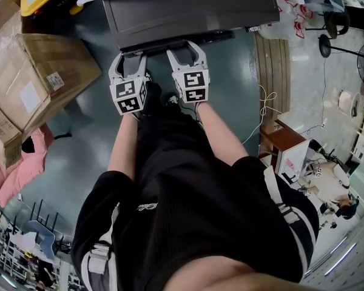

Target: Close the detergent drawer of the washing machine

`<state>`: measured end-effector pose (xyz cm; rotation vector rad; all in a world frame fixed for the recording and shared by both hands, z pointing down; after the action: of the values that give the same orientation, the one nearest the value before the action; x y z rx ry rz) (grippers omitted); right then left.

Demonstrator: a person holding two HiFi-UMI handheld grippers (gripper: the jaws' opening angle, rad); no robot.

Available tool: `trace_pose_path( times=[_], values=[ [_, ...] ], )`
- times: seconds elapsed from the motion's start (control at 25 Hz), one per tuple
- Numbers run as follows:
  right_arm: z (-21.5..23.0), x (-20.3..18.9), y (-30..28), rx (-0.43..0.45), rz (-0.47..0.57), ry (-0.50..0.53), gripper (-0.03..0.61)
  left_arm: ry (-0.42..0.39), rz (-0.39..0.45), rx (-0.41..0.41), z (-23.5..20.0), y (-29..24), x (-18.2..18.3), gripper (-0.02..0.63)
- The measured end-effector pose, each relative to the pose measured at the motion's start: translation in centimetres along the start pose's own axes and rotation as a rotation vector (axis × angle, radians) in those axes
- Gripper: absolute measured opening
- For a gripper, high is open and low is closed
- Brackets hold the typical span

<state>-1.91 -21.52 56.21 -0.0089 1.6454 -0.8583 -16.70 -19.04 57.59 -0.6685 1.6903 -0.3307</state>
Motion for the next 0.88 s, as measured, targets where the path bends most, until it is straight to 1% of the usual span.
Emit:
trace_pose_path(
  times=[0.68,0.88],
  values=[
    [0.04,0.30,-0.21,-0.005,-0.004,0.002,0.232,0.003,-0.004,0.006,-0.08,-0.17,0.18,0.295],
    [0.12,0.24,-0.14,-0.008,-0.009,-0.007,0.232,0.000,-0.011,0.037,-0.02,-0.11,0.19,0.296]
  ],
)
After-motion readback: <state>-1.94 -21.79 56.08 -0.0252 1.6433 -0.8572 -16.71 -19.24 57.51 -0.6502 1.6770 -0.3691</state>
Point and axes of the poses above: the fingertips, and each gripper's own axes: y backward along the fingers, z to its right, x out of its top, the point moved 1 cm from there along y, backward along the fingers, and after that the axes turned 3 degrees about y, right-handed, at the moved point
